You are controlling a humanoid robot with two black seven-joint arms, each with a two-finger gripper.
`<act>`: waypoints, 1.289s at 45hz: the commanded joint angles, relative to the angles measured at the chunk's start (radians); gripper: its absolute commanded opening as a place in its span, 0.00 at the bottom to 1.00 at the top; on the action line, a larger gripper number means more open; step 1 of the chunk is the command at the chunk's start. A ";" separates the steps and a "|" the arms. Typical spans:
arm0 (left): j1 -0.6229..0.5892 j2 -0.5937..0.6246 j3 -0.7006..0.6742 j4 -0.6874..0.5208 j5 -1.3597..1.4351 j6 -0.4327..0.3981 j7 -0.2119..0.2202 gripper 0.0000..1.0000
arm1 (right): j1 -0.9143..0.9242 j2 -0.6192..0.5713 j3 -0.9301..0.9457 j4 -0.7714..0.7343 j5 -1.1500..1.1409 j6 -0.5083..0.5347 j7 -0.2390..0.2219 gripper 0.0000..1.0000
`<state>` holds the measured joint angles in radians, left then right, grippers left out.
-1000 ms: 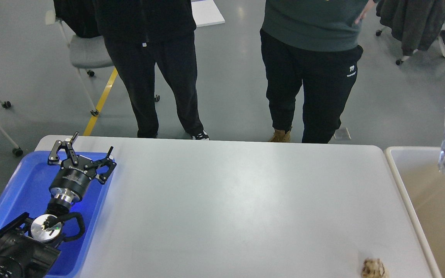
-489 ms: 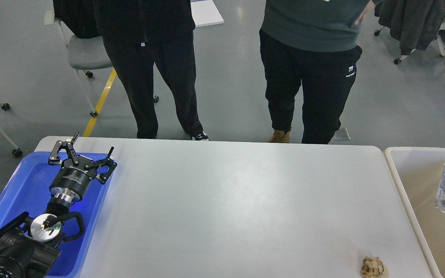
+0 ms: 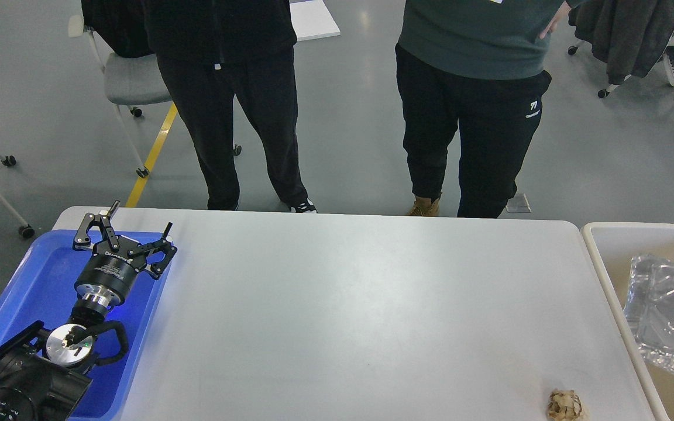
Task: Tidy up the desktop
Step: 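Withdraw the open right gripper up out of the bin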
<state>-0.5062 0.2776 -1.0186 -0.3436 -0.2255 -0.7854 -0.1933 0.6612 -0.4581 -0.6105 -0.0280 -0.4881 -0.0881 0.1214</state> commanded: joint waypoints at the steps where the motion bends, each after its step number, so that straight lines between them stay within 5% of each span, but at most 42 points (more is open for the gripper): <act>1: 0.000 0.000 0.000 0.000 0.000 0.000 0.000 1.00 | -0.006 -0.001 0.066 -0.003 0.014 0.011 0.000 1.00; 13: 0.000 0.000 0.002 0.000 0.000 0.000 0.000 1.00 | 0.046 -0.005 0.230 -0.004 0.163 0.025 -0.012 1.00; 16: 0.000 0.000 0.000 0.000 0.000 0.000 0.000 1.00 | 0.077 -0.005 0.313 -0.004 0.232 0.074 -0.062 1.00; 25: 0.000 0.000 0.002 0.000 0.000 0.000 0.000 1.00 | 0.139 -0.033 0.420 -0.003 0.264 0.260 -0.071 1.00; 31: -0.002 0.000 0.002 0.000 0.001 0.000 0.000 1.00 | 0.172 -0.068 0.405 -0.006 0.260 0.442 -0.069 1.00; 43: 0.000 0.000 0.002 0.000 0.002 0.000 0.000 1.00 | 0.259 -0.093 0.360 -0.004 0.249 0.629 -0.057 1.00; 58: 0.000 0.000 0.002 0.000 0.002 0.000 0.000 1.00 | 0.383 -0.154 0.104 0.008 0.241 0.740 -0.054 1.00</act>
<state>-0.5064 0.2776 -1.0170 -0.3436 -0.2240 -0.7854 -0.1933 0.9440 -0.5647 -0.3264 -0.0319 -0.2467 0.5464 0.0638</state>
